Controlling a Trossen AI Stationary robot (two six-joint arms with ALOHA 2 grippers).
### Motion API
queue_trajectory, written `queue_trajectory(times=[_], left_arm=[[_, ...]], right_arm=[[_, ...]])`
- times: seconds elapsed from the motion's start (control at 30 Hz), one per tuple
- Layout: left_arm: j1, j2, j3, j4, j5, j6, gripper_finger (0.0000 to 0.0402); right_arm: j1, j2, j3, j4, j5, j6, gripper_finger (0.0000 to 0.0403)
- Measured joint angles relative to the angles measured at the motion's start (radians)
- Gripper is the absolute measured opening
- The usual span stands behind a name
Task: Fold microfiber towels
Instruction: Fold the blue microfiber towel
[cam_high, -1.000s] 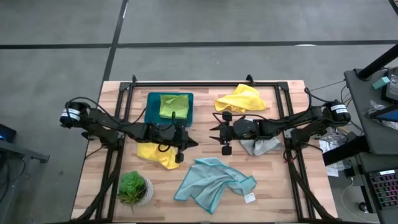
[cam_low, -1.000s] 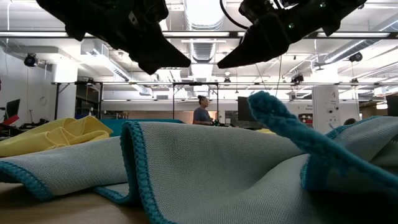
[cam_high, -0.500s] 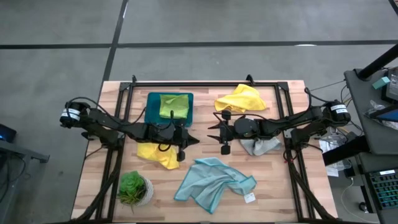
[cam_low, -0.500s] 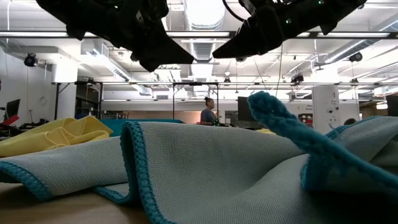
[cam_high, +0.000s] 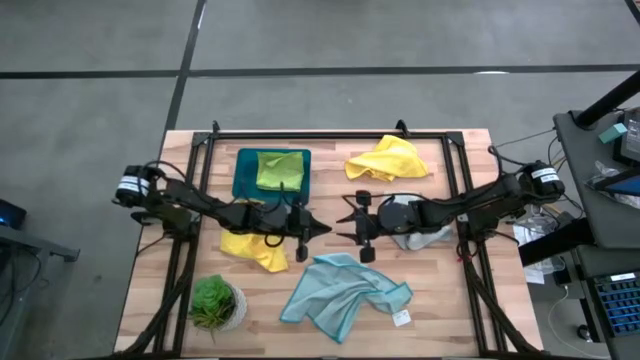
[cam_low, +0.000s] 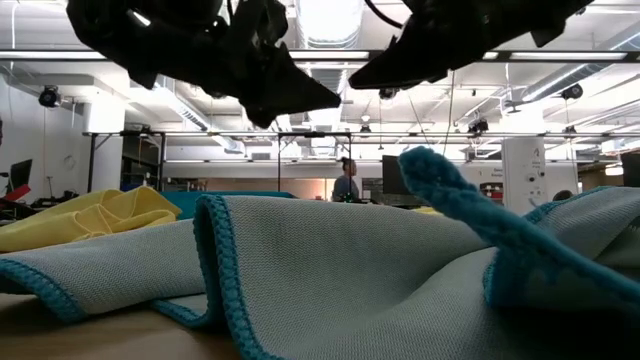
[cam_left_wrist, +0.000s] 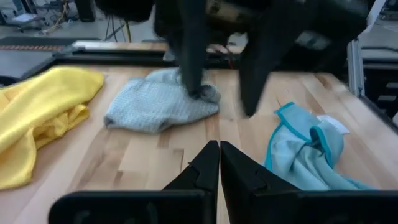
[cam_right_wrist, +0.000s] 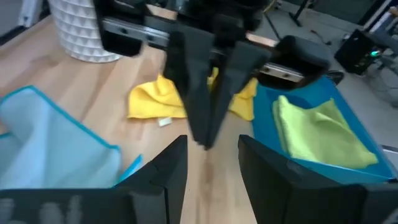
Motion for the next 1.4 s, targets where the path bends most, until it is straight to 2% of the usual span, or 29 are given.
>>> queue_trajectory(times=[0.27,0.47,0.67,0.97,1.2,1.3,1.4], left_arm=[[-0.001,-0.003,0.001,0.035,0.001,0.002,0.0],[-0.001,-0.017,0.004,0.03,0.001,0.011,0.0],[-0.002,-0.082,0.004,0.02,0.004,0.079,0.0],[-0.006,-0.117,0.002,-0.046,0.019,0.07,0.0],[-0.01,-0.117,0.002,-0.07,0.021,0.017,0.0],[-0.009,-0.117,0.002,-0.068,0.021,-0.001,0.0],[-0.01,-0.113,0.002,-0.058,0.021,-0.021,0.0]], right_arm=[[0.025,0.0,-0.001,0.007,0.001,0.013,0.0134],[0.025,0.0,0.031,0.079,0.005,-0.08,0.0134],[0.025,0.0,0.107,0.019,0.005,-0.142,0.0134],[0.056,0.0,0.177,-0.339,0.003,0.066,0.0134],[0.116,0.0,0.16,-0.424,0.0,0.137,0.0134],[0.131,0.0,0.154,-0.438,-0.008,0.218,0.0134],[0.131,0.0,0.152,-0.451,-0.076,0.29,0.0139]])
